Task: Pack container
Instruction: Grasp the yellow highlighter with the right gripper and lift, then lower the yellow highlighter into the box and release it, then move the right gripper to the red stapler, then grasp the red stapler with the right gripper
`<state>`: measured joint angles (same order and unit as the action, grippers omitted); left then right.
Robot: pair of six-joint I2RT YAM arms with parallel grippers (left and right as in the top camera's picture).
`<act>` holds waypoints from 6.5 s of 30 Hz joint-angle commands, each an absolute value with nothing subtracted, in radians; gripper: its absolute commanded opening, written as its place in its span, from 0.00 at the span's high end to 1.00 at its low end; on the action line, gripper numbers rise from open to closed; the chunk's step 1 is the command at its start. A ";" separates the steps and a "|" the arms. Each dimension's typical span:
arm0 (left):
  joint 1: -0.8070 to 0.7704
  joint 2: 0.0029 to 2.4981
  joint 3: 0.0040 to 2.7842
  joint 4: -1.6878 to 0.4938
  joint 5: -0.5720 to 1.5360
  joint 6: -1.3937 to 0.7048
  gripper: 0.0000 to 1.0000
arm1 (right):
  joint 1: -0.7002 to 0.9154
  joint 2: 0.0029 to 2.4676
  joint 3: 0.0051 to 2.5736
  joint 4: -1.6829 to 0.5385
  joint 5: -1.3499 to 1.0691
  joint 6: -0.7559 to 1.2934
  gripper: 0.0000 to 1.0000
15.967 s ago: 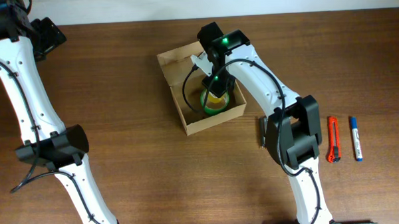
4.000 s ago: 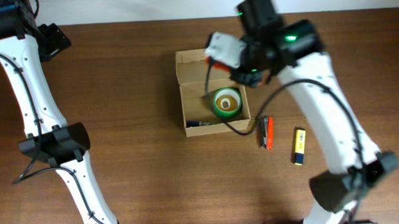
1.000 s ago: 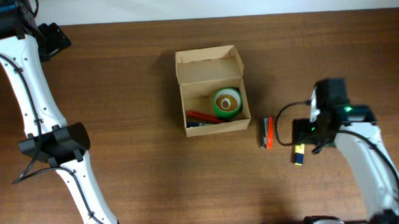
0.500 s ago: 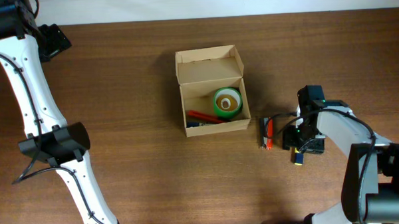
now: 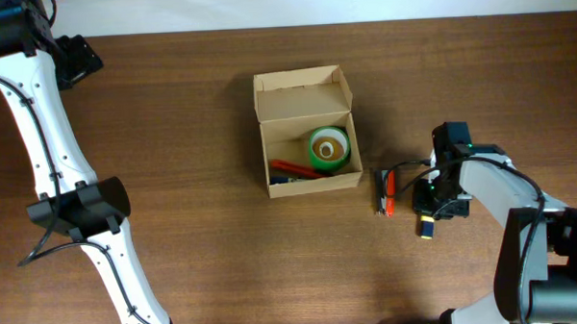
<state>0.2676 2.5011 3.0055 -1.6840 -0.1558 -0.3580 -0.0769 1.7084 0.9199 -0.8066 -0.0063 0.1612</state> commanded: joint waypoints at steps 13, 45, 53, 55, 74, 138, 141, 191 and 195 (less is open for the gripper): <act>0.266 2.504 3.012 -1.687 -0.154 -0.342 0.00 | -0.149 1.691 1.744 -1.007 -0.051 -0.078 0.96; 0.266 2.504 3.012 -1.687 -0.153 -0.342 0.00 | 0.471 2.202 2.010 -1.332 -0.061 -0.961 0.96; 0.266 2.504 3.012 -1.687 -0.152 -0.342 0.00 | 0.478 2.238 1.999 -1.346 -0.141 -0.957 0.96; 0.266 2.504 3.012 -1.687 -0.152 -0.342 0.00 | 0.485 2.246 1.998 -1.347 -0.143 -0.953 0.96; 0.266 2.504 3.012 -1.687 -0.153 -0.342 0.00 | 0.516 2.314 1.990 -1.346 -0.129 -0.890 0.54; 0.266 2.504 3.012 -1.669 -0.153 -0.342 0.00 | 0.140 1.620 1.065 -0.891 -0.057 0.207 0.14; 0.266 2.504 3.012 -1.669 -0.153 -0.342 0.00 | 0.146 1.630 1.044 -0.859 -0.056 0.207 0.15; 0.266 2.504 3.012 -1.687 -0.153 -0.319 0.00 | 0.234 1.782 1.019 -0.784 0.059 0.249 0.83; 0.266 2.504 3.012 -1.687 -0.153 -0.319 0.00 | 0.234 1.782 1.019 -0.785 0.057 0.249 0.93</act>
<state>0.2676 2.5011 3.0055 -1.6840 -0.1558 -0.3389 0.2310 1.7607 1.0313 -0.7845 0.0521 0.2405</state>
